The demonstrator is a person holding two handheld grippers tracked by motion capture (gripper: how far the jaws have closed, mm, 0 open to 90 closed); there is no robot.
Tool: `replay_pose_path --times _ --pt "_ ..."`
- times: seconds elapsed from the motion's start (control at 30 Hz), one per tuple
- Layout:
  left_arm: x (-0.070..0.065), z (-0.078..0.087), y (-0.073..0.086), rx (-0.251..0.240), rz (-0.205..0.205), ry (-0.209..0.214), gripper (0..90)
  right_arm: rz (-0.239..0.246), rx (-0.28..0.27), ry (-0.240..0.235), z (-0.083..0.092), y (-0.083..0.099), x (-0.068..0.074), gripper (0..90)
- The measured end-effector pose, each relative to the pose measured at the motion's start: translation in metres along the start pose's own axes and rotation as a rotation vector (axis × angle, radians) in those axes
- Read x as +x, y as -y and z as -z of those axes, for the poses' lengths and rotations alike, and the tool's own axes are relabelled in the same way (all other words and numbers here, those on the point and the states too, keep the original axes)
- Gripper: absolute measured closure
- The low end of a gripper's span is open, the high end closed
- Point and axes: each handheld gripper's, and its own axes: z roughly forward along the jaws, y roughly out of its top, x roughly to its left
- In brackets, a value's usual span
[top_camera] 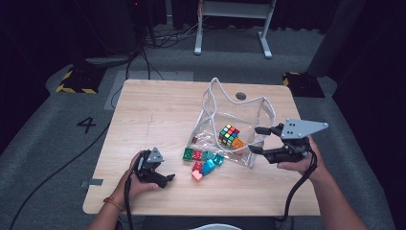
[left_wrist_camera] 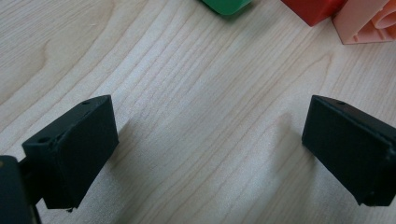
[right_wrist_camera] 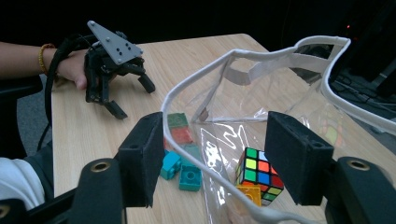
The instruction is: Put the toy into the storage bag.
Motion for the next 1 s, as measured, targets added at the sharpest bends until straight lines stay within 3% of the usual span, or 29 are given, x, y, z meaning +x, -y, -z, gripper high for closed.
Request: replay_pose_path --times 0.2,0.5,0.67,0.83,0.9,1.0 --pt "0.0 0.0 0.0 0.0 0.0 0.0 3.6 0.021 0.009 -0.058 -0.011 0.009 0.02 38.4" --pt "0.0 0.0 0.0 0.001 0.001 0.001 3.6 0.009 0.017 -0.129 -0.033 0.023 0.042 38.8" --pt "0.0 0.0 0.0 0.0 0.0 0.001 3.6 0.025 0.026 -0.18 -0.051 0.034 0.056 39.6" --pt "0.0 0.0 0.0 0.002 -0.001 0.001 3.6 0.011 0.088 -0.226 -0.074 0.047 0.066 39.2" --pt "0.0 0.0 0.0 0.001 0.001 0.001 3.6 0.027 0.116 -0.222 -0.083 0.053 0.067 38.6" --pt "0.0 0.0 0.0 0.002 0.0 0.002 3.6 0.014 0.158 -0.219 -0.102 0.066 0.066 37.5"
